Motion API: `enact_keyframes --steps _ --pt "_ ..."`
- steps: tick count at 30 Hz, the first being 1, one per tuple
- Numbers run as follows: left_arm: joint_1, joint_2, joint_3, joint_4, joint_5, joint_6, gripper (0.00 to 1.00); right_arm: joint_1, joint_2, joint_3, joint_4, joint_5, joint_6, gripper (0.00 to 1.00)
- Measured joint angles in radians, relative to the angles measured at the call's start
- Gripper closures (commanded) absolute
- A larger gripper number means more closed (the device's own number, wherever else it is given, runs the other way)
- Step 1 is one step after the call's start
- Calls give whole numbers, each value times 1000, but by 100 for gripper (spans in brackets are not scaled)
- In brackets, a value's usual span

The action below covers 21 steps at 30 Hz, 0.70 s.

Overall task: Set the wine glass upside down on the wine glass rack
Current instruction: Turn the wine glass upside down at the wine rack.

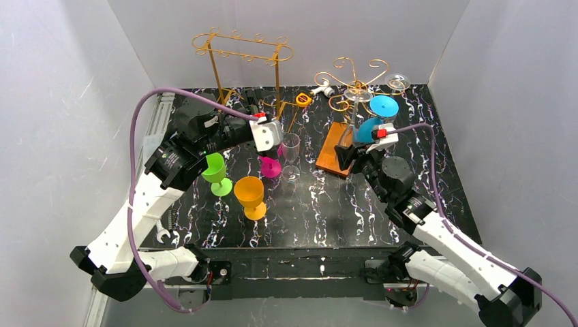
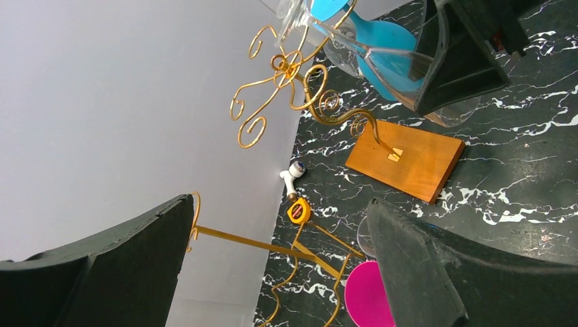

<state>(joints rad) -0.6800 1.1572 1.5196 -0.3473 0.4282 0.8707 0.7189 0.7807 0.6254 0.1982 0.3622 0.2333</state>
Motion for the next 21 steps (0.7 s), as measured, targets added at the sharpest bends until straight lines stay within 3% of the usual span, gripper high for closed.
enact_keyframes --steps 12,21 --pt "0 -11 -10 0 -8 0 2 -127 113 0 23 -140 49 60" --pt "0 -20 -27 -5 -25 8 2 -152 207 1 76 -190 71 61"
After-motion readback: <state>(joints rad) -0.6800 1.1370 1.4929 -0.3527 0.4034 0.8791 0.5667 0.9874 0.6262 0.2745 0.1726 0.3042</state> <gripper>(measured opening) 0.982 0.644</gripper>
